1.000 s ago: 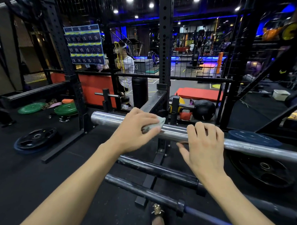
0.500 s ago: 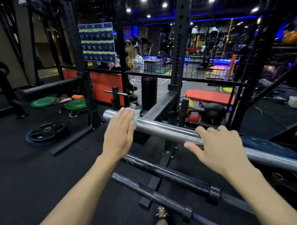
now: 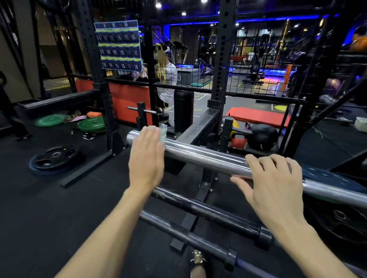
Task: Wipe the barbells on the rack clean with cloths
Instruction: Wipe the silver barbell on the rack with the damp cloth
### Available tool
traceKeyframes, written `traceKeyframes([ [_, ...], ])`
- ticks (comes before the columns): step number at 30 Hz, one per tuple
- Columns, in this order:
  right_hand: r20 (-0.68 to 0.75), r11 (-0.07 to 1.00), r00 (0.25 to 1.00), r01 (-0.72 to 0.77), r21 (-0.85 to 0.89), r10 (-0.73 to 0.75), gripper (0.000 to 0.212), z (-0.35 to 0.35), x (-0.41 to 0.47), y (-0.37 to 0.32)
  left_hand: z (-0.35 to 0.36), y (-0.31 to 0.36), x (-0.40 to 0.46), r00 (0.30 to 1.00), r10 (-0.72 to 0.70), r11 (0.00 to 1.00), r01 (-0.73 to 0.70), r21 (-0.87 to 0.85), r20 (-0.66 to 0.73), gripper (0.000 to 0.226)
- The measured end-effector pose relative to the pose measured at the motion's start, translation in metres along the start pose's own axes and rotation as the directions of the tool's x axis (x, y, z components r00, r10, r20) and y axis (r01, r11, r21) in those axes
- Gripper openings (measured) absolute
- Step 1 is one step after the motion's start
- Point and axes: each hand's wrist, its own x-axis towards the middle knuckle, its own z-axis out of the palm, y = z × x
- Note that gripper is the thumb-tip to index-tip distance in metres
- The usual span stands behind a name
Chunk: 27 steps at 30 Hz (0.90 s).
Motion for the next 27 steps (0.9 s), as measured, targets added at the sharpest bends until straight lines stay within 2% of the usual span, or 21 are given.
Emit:
traceKeyframes([
  [1,-0.008,1.000,1.000,0.002,0.007,-0.002,0.062,0.000,0.000,-0.001,0.002,0.013,0.000,1.000,-0.005,1.000,0.005,-0.016,-0.010,0.046],
  [3,-0.024,1.000,1.000,-0.006,0.025,0.006,0.062,0.002,0.000,-0.004,0.006,0.056,-0.015,0.984,0.177,0.983,-0.176,-0.057,0.023,0.037],
  [5,-0.048,0.999,0.999,-0.015,0.042,0.017,0.062,0.003,-0.001,-0.004,0.010,0.094,-0.039,0.910,0.401,0.913,-0.387,-0.130,0.105,0.045],
  [7,-0.080,0.999,0.997,-0.004,0.048,0.008,0.059,0.004,-0.002,-0.003,0.011,0.091,-0.042,0.873,0.471,0.880,-0.454,-0.136,0.129,0.049],
  [9,-0.103,0.999,0.995,0.001,0.050,0.004,0.060,0.005,-0.002,-0.001,0.012,0.060,-0.024,0.912,0.390,0.920,-0.380,-0.094,0.126,0.049],
  [12,-0.130,0.998,0.991,0.009,0.066,-0.001,0.061,0.008,-0.006,-0.002,0.005,0.002,0.007,0.994,0.099,0.995,-0.099,-0.016,0.051,0.052],
  [14,-0.154,0.997,0.988,0.011,0.073,0.000,0.058,0.012,-0.011,-0.004,0.003,-0.010,0.015,0.998,-0.046,0.999,0.046,-0.003,0.038,0.051],
  [15,-0.171,0.997,0.985,0.011,0.077,0.003,0.054,0.013,-0.014,-0.006,0.004,-0.002,0.013,0.997,-0.069,0.998,0.069,-0.011,0.028,0.048],
  [16,-0.188,0.997,0.982,0.006,0.079,0.009,0.050,0.014,-0.017,-0.008,0.005,0.012,0.008,0.999,-0.043,0.999,0.043,-0.012,0.016,0.043],
  [18,-0.220,0.998,0.975,-0.012,0.064,0.025,0.048,0.016,-0.024,-0.014,0.010,0.051,-0.011,0.991,0.136,0.990,-0.135,-0.041,0.017,0.042],
  [20,-0.236,0.998,0.971,-0.013,0.067,0.028,0.048,0.017,-0.027,-0.017,0.013,0.080,-0.038,0.929,0.357,0.932,-0.348,-0.100,0.094,0.048],
  [22,-0.243,0.998,0.970,-0.009,0.069,0.025,0.045,0.016,-0.026,-0.014,0.011,0.081,-0.048,0.865,0.481,0.876,-0.468,-0.115,0.141,0.052],
  [24,-0.252,0.997,0.968,0.001,0.077,0.019,0.041,0.013,-0.022,-0.008,0.010,0.053,-0.035,0.882,0.458,0.888,-0.451,-0.089,0.113,0.051],
  [27,-0.256,0.996,0.967,0.008,0.090,0.015,0.045,0.009,-0.017,-0.006,-0.001,0.002,-0.004,0.980,0.197,0.980,-0.197,-0.002,0.010,0.043],
])
